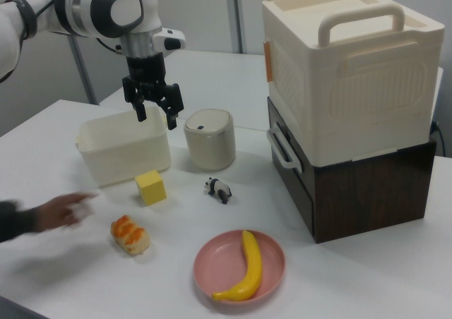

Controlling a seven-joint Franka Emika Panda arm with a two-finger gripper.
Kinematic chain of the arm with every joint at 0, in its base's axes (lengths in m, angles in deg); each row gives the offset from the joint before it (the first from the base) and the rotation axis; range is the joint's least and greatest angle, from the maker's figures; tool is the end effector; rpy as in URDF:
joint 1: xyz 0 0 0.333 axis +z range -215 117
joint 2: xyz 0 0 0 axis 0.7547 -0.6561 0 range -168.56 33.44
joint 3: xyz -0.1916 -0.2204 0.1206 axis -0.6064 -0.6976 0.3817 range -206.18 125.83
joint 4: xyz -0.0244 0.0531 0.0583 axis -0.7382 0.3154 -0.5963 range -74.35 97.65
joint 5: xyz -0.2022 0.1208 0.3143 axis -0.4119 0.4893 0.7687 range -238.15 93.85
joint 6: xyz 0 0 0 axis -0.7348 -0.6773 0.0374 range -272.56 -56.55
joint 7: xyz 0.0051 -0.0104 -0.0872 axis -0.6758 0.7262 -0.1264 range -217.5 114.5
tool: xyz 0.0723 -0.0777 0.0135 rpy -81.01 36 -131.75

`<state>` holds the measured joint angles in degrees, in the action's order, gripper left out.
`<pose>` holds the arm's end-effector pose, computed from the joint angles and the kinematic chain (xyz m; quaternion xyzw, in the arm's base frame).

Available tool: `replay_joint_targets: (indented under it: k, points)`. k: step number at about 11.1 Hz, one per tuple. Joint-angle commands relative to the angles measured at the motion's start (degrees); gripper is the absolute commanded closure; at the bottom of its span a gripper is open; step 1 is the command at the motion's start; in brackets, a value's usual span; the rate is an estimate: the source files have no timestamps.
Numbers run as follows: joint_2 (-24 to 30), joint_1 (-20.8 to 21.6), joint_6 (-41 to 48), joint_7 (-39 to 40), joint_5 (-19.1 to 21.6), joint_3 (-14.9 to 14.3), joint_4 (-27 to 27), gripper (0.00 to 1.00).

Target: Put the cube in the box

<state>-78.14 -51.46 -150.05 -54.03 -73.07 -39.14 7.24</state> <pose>0.6105 -0.0178 0.5568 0.9989 -0.0340 -0.0320 0.0066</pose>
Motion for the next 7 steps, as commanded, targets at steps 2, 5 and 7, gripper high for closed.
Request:
replay_joint_targets:
  k: [2, 5, 7]
  points:
    - [0.5, -0.5, 0.3, 1.7, 0.4, -0.9, -1.3, 0.0]
    - [0.7, -0.3, 0.9, 1.6, 0.9, -0.8, -1.3, 0.0]
    - [0.7, -0.3, 1.2, 1.7, 0.9, -0.7, -1.3, 0.0]
